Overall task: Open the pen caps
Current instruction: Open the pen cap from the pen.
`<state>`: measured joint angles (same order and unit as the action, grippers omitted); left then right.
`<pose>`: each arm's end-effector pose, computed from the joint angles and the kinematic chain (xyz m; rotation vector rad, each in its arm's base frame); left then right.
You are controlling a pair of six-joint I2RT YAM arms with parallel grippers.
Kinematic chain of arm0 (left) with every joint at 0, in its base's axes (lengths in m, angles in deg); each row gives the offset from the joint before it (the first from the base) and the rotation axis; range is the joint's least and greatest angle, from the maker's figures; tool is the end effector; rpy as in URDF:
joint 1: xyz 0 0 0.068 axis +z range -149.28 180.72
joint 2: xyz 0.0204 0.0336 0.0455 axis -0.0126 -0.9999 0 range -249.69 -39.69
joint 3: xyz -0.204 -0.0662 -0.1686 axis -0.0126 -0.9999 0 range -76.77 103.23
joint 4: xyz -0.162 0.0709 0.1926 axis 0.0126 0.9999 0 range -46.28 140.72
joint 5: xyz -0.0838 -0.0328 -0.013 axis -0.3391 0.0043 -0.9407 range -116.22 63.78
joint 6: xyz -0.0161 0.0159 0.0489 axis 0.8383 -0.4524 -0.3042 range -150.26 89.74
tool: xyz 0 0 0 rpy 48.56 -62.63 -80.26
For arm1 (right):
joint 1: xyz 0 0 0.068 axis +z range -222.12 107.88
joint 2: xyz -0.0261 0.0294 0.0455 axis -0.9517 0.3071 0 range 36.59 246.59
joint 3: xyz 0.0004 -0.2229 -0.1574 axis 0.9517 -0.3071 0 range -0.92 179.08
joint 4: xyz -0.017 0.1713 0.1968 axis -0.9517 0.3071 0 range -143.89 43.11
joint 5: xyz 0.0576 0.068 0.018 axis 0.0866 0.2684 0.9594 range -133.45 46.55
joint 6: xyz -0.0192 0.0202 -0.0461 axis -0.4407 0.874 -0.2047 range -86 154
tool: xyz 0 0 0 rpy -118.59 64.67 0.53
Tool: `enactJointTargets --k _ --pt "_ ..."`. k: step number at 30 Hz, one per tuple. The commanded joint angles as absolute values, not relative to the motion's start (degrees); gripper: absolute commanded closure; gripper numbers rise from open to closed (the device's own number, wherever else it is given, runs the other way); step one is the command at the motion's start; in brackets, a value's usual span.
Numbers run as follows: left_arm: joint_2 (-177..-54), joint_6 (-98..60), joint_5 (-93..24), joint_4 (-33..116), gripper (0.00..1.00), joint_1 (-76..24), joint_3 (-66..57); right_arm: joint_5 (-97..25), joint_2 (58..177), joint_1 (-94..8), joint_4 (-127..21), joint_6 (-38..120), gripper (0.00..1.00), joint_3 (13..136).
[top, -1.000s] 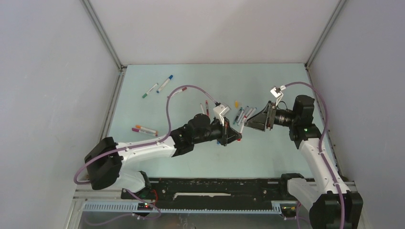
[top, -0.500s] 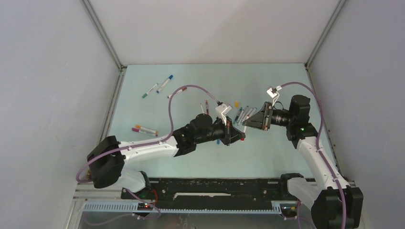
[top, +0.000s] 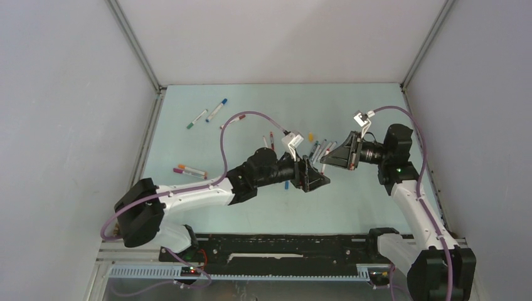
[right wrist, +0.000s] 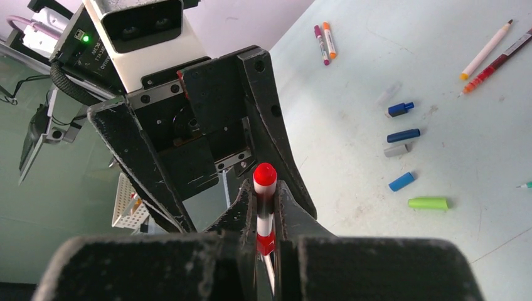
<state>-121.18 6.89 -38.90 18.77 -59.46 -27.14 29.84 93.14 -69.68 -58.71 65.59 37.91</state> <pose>0.1567 -0.2889 0.2832 0.5642 1.8298 -1.4076 0.2065 0.0428 0.2977 -0.5256 1.8230 1.5415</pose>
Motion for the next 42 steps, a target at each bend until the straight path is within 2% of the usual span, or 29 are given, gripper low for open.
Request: enactJointTargets --k 1,9,12,13,14,15,21,29,35,42 --pt "-122.4 8.7 -41.0 15.8 0.29 -59.1 -25.7 31.2 92.7 -69.4 -60.8 66.6 1.0 38.4" --pt "-124.5 9.3 -41.8 16.6 0.52 -59.1 -24.0 31.3 92.9 -69.1 -62.1 67.5 1.0 37.8" --pt "-124.8 9.1 -42.2 16.9 0.74 -59.1 -23.6 31.2 93.0 -69.0 -61.9 67.4 1.0 37.8" --pt "-124.9 9.1 -42.6 16.9 0.88 -59.1 -23.6 31.2 93.0 -69.0 -61.9 67.3 1.0 37.8" --pt "-125.1 9.1 -42.8 16.9 0.96 -59.1 -23.5 31.0 93.0 -69.1 -62.0 67.3 1.0 37.8" --pt "-125.2 9.1 -43.1 17.0 0.99 -59.1 -23.5 30.8 93.0 -69.2 -62.2 67.3 1.0 37.8" --pt "-126.9 9.3 -46.8 20.9 1.0 -59.0 -24.0 29.8 93.1 -76.5 -69.2 73.4 1.0 38.8" --pt "-131.1 11.2 -56.7 22.6 1.0 -59.6 -26.9 27.3 98.0 -85.2 -67.1 76.1 1.0 44.4" --pt "-132.5 11.6 -58.8 23.3 1.0 -59.9 -27.5 22.8 96.3 -86.0 -61.3 69.5 1.0 44.4" --pt "-134.7 10.3 -62.7 26.0 1.0 -61.4 -26.8 24.0 98.7 -87.5 -68.0 74.9 1.0 44.4"
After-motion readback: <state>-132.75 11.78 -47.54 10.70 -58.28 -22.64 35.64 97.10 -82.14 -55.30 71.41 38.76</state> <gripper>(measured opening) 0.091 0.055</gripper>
